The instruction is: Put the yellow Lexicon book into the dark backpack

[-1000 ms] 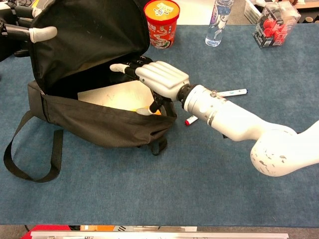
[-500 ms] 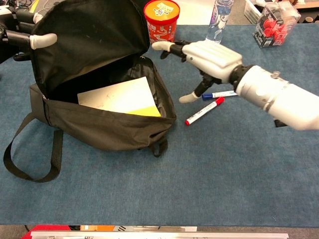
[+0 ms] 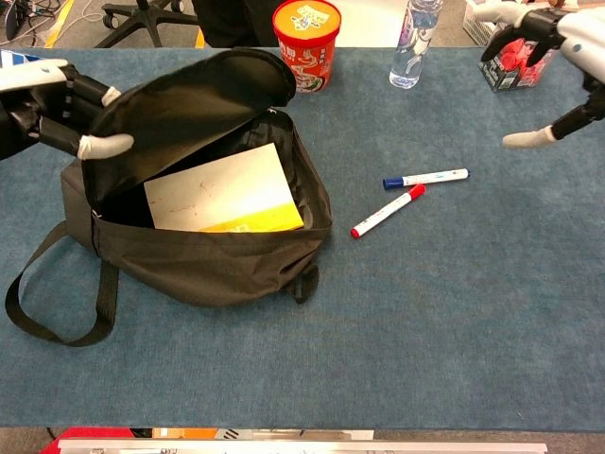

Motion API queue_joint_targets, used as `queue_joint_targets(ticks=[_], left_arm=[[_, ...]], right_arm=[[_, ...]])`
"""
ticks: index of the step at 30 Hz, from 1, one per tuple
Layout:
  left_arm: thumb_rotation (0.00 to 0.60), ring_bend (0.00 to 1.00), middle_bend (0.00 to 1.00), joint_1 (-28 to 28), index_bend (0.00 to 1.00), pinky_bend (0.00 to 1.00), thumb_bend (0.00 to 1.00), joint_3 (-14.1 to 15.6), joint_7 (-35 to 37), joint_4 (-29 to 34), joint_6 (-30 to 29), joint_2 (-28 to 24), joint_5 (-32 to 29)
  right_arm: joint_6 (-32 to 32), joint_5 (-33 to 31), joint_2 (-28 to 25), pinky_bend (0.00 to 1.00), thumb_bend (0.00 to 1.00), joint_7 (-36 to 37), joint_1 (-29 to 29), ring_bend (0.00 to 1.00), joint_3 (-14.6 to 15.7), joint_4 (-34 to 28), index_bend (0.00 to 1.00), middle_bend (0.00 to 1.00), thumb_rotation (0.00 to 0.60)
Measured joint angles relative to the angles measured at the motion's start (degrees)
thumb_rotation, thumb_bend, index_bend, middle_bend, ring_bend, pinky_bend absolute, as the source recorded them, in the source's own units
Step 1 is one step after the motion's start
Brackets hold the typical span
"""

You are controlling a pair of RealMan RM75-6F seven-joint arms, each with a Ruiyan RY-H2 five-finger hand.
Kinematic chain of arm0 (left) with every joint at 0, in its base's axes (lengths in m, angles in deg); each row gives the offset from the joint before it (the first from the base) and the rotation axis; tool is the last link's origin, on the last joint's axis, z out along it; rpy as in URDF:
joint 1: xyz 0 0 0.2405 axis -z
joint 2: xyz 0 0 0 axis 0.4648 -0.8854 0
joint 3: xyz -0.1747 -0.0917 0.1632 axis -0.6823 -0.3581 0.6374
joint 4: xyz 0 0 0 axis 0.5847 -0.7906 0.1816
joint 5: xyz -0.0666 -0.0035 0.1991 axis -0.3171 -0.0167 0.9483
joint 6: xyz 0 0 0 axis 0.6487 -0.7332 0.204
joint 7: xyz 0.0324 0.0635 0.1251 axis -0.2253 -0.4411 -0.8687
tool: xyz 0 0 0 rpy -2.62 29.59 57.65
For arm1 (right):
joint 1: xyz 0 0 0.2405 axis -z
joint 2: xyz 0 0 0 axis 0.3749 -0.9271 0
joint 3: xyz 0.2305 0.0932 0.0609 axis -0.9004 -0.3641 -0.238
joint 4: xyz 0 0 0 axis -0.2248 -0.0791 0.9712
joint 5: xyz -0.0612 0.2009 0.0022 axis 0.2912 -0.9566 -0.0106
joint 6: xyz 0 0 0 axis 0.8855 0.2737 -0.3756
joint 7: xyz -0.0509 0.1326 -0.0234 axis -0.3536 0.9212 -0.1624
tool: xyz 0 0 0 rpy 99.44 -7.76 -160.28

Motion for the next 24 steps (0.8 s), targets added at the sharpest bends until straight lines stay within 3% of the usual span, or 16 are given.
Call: queue_joint_targets(ticks=[5, 10, 17, 21, 23, 24], left_arm=[[0.6, 0.18, 0.19, 1.91, 0.03, 0.29, 0.34, 2.53, 1.22, -0.22, 7.96, -3.11, 9.1], [0.6, 0.13, 0.13, 5.43, 0.0, 0.24, 0.28, 5.15, 3.09, -1.19, 14.35, -5.26, 14.78], [0.6, 0.11, 0.12, 5.55, 0.0, 0.21, 0.18, 6.09, 6.74, -3.05, 9.32, -4.04, 15.6], [0.498, 0.02, 0.03, 6.09, 0.0, 0.13, 0.13, 6.64, 7.58, -3.65, 8.53, -2.95, 15.51], [0.504, 0.02, 0.03, 6.32, 0.0, 0.13, 0.13, 6.7, 8.24, -3.86, 8.55, -2.48, 15.17], [0.536, 0.02, 0.03, 6.36, 0.0, 0.13, 0.13, 6.73, 8.38, -4.0, 8.12, -2.26, 15.02]], right_arm=[[-0.77, -0.98, -1.41, 0.33, 0.02, 0.82, 1.95, 0.15, 0.08, 0.8, 0.04, 0.3, 0.6], [-1.76, -0.66, -1.55, 0.33, 0.02, 0.75, 3.52, 0.15, 0.47, 1.39, 0.04, 0.3, 0.6], [-1.92, -0.91, -1.32, 0.33, 0.02, 1.34, 4.89, 0.15, 0.23, 2.87, 0.04, 0.3, 0.6], [-1.9, -0.75, -1.32, 0.33, 0.02, 1.94, 5.36, 0.15, 0.01, 3.27, 0.04, 0.3, 0.6], [-1.79, -0.73, -1.33, 0.33, 0.02, 1.92, 5.54, 0.15, 0.03, 3.55, 0.04, 0.3, 0.6], [-1.65, -0.77, -1.36, 0.33, 0.02, 1.88, 5.67, 0.15, 0.07, 3.81, 0.04, 0.3, 0.6]])
